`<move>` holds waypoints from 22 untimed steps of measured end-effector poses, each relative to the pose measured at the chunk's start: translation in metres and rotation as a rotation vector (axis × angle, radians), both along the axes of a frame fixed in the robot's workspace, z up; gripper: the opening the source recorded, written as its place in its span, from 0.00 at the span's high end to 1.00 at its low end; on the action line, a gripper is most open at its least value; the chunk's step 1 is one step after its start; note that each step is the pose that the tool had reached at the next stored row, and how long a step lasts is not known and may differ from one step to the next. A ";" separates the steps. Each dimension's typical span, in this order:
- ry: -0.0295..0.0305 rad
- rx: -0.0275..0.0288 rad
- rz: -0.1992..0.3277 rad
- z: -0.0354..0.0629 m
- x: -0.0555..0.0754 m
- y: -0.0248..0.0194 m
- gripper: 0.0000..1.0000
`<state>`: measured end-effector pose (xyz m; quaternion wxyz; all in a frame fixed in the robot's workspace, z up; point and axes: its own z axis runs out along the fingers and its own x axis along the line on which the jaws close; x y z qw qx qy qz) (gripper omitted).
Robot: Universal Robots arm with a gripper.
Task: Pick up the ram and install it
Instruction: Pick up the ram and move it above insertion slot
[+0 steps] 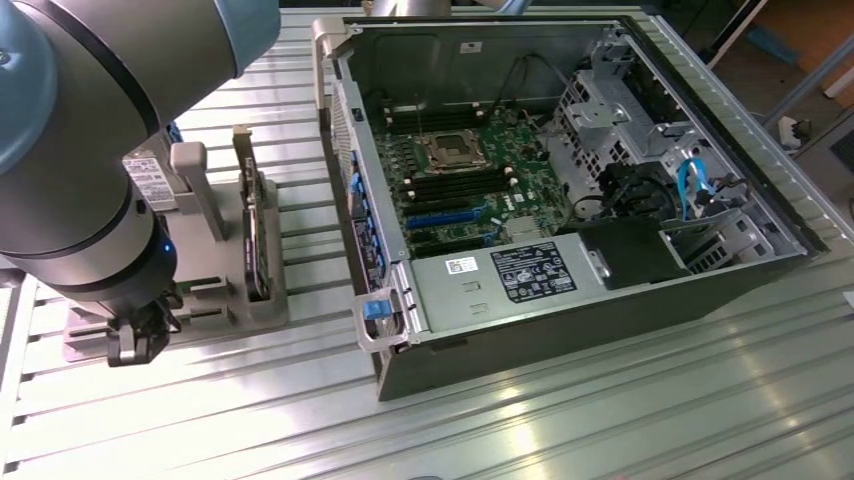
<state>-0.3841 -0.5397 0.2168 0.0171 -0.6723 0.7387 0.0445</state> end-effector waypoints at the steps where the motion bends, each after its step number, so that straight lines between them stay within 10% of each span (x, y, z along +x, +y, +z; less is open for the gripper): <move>1: 0.0000 -0.0030 0.000 -0.0002 0.000 -0.0001 0.70; 22: -0.0001 -0.0032 0.000 -0.0071 0.000 0.0069 0.70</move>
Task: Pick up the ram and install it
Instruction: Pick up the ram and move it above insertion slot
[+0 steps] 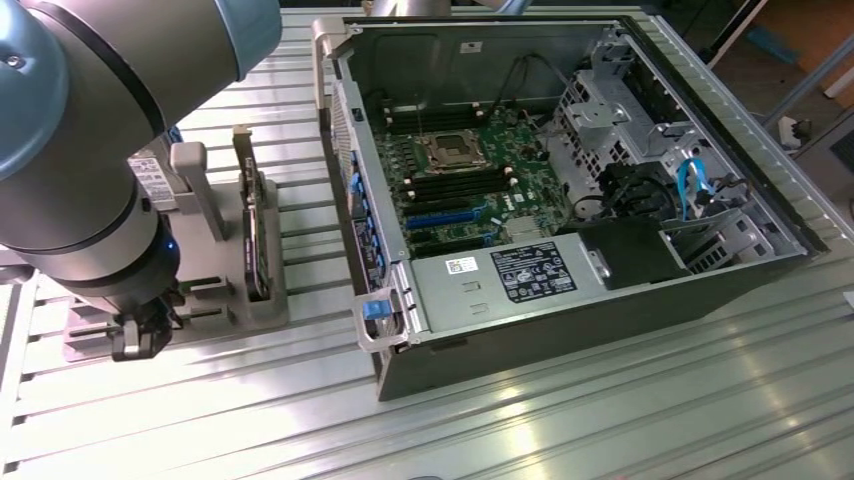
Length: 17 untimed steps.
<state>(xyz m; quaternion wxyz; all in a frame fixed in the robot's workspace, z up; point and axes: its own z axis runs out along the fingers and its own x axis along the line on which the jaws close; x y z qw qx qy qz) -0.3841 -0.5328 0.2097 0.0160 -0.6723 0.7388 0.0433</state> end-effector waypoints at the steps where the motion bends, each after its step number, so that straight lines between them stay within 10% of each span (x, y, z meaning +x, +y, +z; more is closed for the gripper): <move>1: -0.0002 0.0002 0.000 -0.0002 0.000 0.0003 0.70; 17: 0.0000 -0.0002 0.008 -0.0001 0.000 0.0006 0.70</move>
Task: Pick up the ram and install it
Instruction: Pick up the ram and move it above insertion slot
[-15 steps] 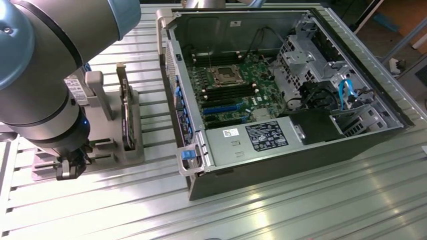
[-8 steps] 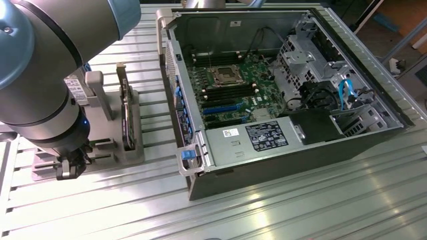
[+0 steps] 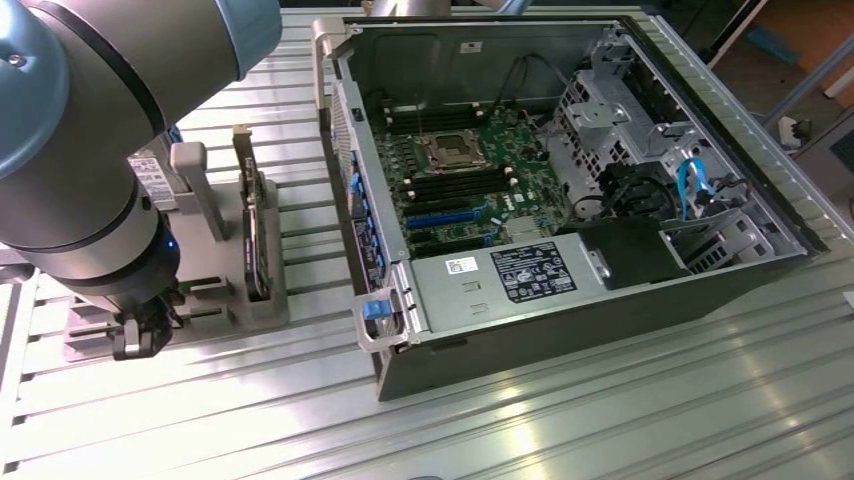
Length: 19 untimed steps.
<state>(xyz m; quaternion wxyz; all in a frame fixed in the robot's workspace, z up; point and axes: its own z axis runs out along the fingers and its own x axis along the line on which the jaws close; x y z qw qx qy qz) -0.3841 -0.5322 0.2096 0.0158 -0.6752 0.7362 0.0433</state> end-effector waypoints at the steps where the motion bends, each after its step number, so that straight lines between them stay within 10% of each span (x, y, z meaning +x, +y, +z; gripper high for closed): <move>1: 0.0000 0.0000 0.000 0.0000 0.000 0.0000 0.70; 19: 0.0000 -0.0012 0.000 0.0000 0.000 -0.0003 0.78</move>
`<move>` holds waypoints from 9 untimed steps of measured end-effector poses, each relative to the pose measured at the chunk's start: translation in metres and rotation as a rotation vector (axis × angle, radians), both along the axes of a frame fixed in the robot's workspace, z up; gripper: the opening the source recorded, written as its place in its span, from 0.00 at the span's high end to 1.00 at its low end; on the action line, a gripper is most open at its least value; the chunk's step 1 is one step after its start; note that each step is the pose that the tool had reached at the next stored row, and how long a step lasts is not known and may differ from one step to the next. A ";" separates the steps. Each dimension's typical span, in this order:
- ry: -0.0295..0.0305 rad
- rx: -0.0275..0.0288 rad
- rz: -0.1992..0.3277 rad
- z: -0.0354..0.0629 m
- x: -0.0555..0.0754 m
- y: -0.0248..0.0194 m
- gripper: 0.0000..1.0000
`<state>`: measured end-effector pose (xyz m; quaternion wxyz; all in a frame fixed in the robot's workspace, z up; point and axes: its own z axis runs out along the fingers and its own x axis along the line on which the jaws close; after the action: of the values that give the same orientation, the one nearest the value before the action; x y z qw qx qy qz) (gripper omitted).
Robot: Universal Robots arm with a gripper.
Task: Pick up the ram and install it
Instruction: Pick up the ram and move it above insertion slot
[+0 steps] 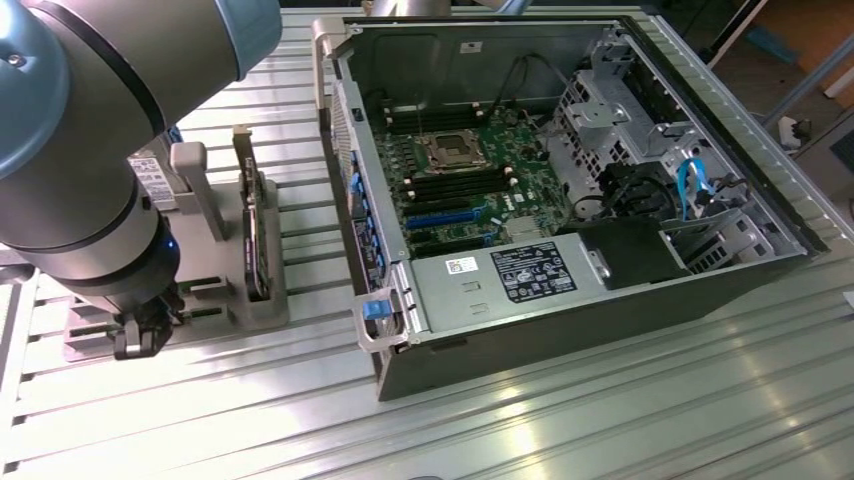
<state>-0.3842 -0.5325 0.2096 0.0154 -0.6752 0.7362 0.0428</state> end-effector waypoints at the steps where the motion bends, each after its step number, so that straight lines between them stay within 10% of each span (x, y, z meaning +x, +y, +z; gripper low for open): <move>1: 0.0000 -0.0006 0.000 0.0000 0.000 -0.0003 0.78; 9: 0.0000 -0.0024 0.000 0.0000 0.000 -0.0009 0.78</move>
<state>-0.3840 -0.5334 0.2096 0.0145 -0.6753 0.7362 0.0419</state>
